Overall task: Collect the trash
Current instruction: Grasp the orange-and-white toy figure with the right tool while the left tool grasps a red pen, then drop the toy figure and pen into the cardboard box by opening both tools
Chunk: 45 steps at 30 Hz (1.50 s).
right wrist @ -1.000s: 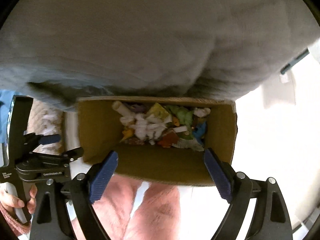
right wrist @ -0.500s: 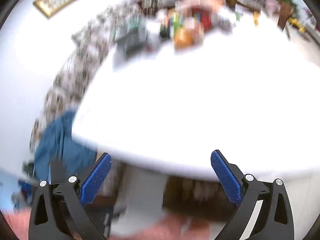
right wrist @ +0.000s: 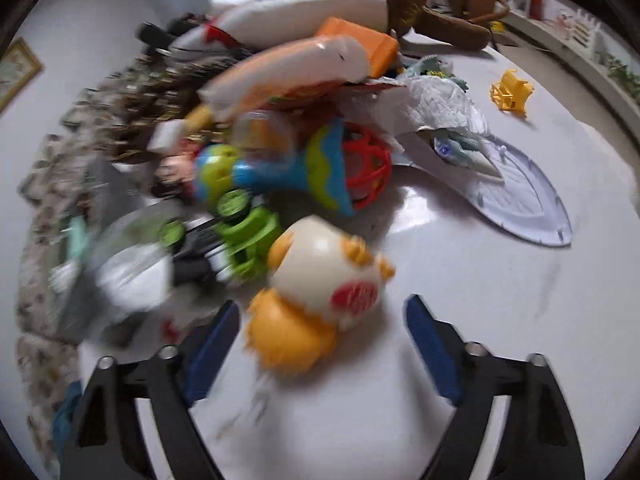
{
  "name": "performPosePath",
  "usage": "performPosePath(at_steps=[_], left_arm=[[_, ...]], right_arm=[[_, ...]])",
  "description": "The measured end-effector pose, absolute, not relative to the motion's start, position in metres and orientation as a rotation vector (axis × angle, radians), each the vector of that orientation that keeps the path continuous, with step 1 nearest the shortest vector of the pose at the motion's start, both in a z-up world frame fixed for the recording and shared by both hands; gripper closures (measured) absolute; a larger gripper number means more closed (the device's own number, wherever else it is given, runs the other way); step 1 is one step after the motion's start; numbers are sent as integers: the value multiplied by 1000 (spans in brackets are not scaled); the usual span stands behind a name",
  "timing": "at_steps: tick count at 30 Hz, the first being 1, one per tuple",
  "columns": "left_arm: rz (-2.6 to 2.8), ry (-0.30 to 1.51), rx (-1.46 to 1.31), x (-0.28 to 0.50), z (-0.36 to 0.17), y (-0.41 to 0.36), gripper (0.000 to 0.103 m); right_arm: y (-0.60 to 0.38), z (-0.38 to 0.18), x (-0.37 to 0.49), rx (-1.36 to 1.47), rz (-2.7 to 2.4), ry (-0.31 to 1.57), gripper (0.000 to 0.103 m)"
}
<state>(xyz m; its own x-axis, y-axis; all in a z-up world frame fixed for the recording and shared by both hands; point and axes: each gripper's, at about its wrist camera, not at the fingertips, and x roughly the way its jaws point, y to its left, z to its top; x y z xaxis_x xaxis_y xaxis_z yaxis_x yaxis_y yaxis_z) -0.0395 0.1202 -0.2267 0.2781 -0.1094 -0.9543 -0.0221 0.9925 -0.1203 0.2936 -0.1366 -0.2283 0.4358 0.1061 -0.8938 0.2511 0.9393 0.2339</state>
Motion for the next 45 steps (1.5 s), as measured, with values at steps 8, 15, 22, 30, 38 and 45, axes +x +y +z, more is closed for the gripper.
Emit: performPosePath(at_steps=[8, 15, 22, 30, 38, 45], left_arm=[[-87, 1250, -144, 7, -219, 146, 12], [-130, 1159, -9, 128, -223, 113, 12], [-171, 1172, 0, 246, -243, 70, 12], [-152, 1152, 73, 314, -248, 47, 70], [-282, 1212, -89, 281, -247, 71, 89], [-369, 1168, -146, 201, -211, 82, 89]], right_arm=[[-138, -239, 279, 393, 0, 1179, 55], [-173, -202, 184, 462, 145, 1114, 55], [-200, -173, 85, 533, 137, 1055, 55], [-227, -174, 37, 630, 94, 1049, 55], [-225, -169, 39, 625, 133, 1032, 55], [-214, -167, 43, 598, 219, 1072, 55]])
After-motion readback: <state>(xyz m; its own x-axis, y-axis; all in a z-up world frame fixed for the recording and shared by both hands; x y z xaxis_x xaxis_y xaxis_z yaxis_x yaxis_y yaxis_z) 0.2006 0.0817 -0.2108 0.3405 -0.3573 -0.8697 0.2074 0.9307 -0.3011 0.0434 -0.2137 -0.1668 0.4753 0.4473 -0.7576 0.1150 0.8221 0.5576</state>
